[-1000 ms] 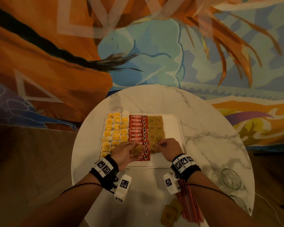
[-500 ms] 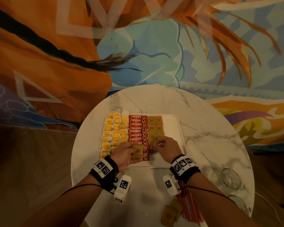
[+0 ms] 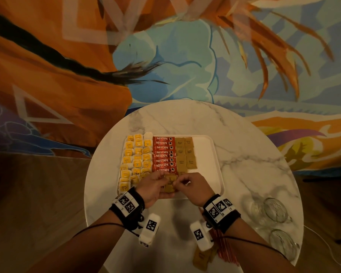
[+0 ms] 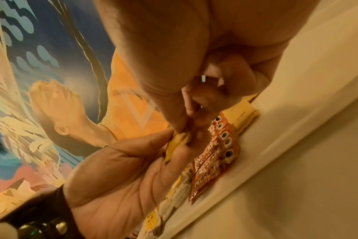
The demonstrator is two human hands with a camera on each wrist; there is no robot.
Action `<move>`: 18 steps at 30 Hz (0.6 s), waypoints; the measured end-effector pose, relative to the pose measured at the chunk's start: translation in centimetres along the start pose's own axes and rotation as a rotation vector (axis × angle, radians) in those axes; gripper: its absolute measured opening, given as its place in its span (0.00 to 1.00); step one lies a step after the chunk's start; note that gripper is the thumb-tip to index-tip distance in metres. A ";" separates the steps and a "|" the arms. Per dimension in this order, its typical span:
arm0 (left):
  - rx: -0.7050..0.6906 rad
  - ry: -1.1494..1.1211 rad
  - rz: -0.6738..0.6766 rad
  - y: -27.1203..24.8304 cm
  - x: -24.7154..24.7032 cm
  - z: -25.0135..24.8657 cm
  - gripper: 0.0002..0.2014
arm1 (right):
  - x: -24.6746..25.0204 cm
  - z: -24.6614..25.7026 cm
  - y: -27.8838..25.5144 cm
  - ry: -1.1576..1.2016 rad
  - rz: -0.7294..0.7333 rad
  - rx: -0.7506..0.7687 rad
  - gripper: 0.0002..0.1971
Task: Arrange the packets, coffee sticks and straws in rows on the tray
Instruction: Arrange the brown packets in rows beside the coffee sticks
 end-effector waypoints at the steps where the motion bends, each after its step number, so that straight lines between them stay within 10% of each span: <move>1: -0.004 0.031 0.012 -0.1 -0.1 0.1 0.13 | 0.1 0.0 -0.1 0.006 -0.009 0.002 0.05; 18: -0.070 0.264 -0.079 -0.1 -0.6 -0.3 0.07 | 3.4 -1.0 -0.2 -0.005 -0.099 -0.049 0.09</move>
Point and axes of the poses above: each hand's wrist, its own y-axis towards the middle knuckle, its own x-axis out of the back of the hand, z = x × y, the point moved 7 cm from there along y, towards the middle knuckle, and after that the axes turned 4 degrees about x, right-handed, at the moved point
